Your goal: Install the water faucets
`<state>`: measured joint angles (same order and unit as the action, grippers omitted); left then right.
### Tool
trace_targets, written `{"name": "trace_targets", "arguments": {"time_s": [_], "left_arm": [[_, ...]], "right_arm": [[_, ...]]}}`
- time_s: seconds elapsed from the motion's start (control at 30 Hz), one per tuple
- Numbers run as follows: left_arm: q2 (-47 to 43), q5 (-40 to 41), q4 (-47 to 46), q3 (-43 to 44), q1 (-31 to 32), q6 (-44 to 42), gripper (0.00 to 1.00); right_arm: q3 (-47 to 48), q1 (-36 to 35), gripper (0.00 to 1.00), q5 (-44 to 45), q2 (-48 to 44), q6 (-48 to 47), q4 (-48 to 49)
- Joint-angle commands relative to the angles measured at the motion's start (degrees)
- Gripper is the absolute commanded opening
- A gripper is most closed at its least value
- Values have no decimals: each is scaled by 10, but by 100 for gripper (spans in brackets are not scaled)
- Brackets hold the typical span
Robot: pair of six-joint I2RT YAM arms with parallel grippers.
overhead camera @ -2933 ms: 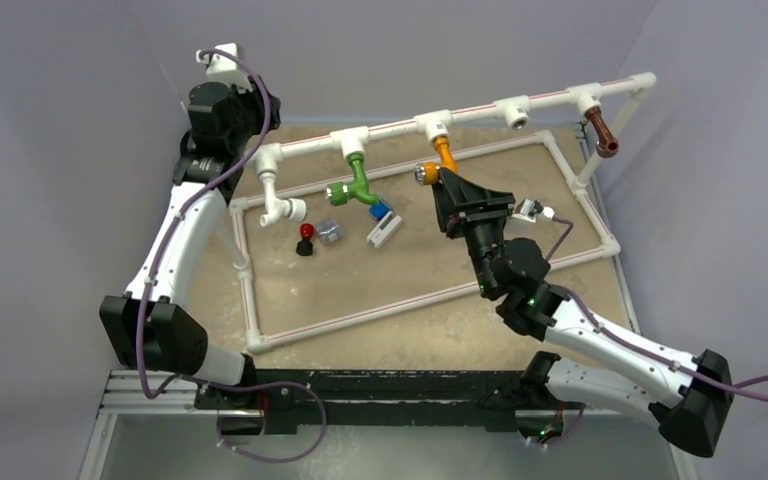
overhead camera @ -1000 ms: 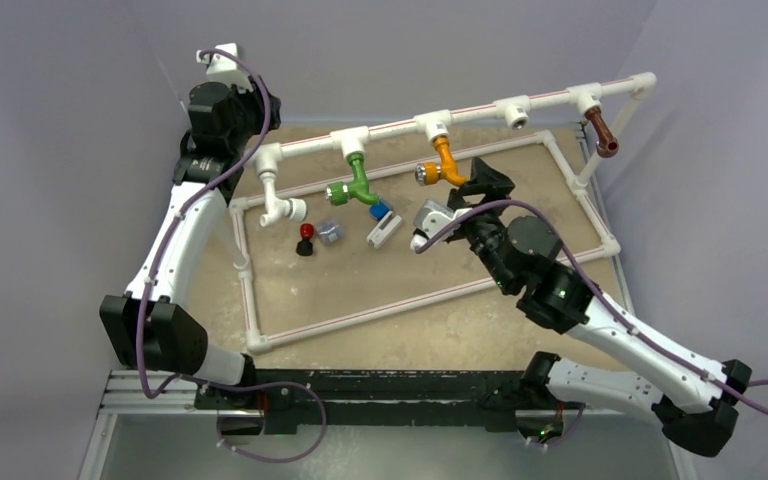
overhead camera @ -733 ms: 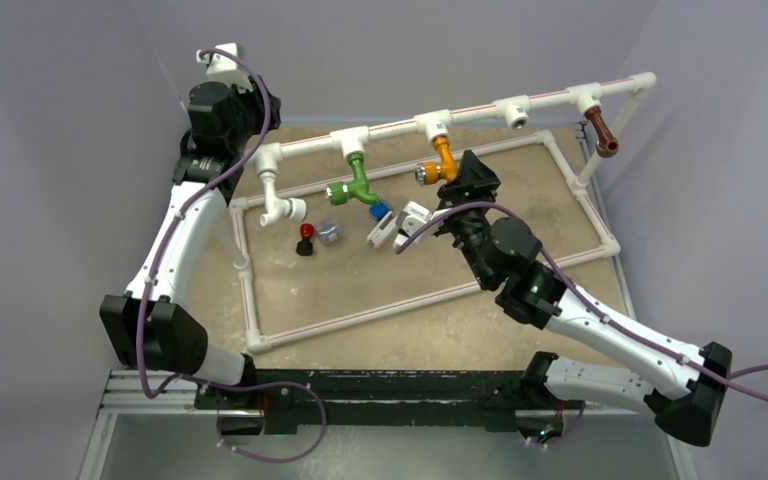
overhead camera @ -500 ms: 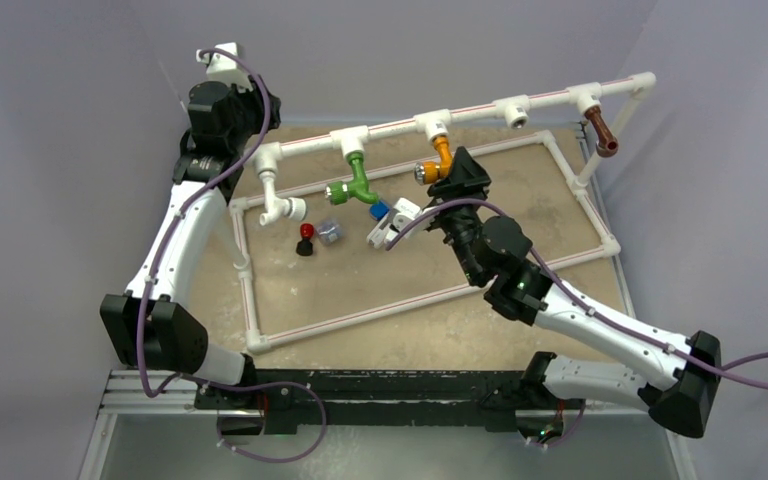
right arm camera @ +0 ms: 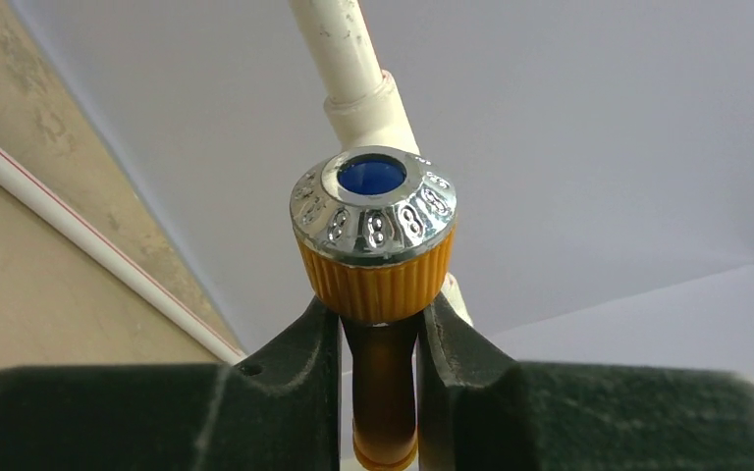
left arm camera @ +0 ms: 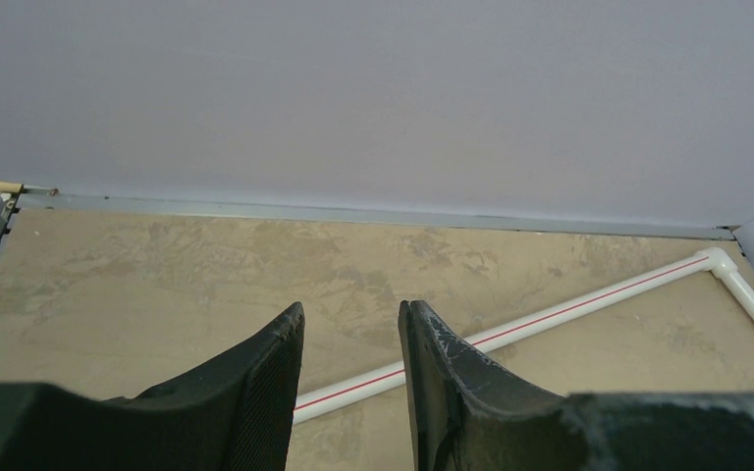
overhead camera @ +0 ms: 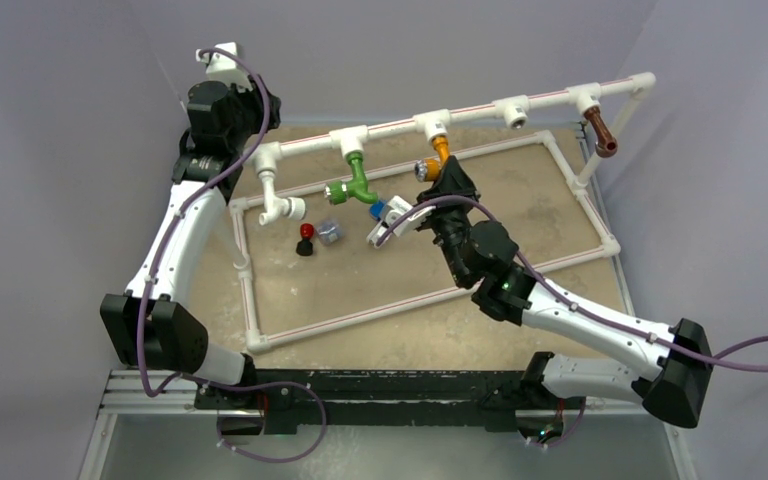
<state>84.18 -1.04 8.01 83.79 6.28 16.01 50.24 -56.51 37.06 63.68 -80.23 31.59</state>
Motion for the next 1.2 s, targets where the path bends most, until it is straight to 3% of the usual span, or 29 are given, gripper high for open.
{"name": "trace_targets", "arguments": {"time_s": [0.0,0.2,0.5,0.9,1.17], "left_arm": [[50,-16,107,-54,-8,12,40],[50,-16,108,-54,-8,12,40],[48,-18,108,-54,-8,13,40],[42,-21,108,-54,-8,15,40],[43,-20,107,-54,-8,15,40]], "right_arm": [[-16,-12,0,12,7,140,62],[-12,-16,0,10,-8,375,69],[-17,-16,0,3,-48,818,88],[-118,-11,0,66,-104,1289,164],[-160,7,0,50,-103,1603,151]]}}
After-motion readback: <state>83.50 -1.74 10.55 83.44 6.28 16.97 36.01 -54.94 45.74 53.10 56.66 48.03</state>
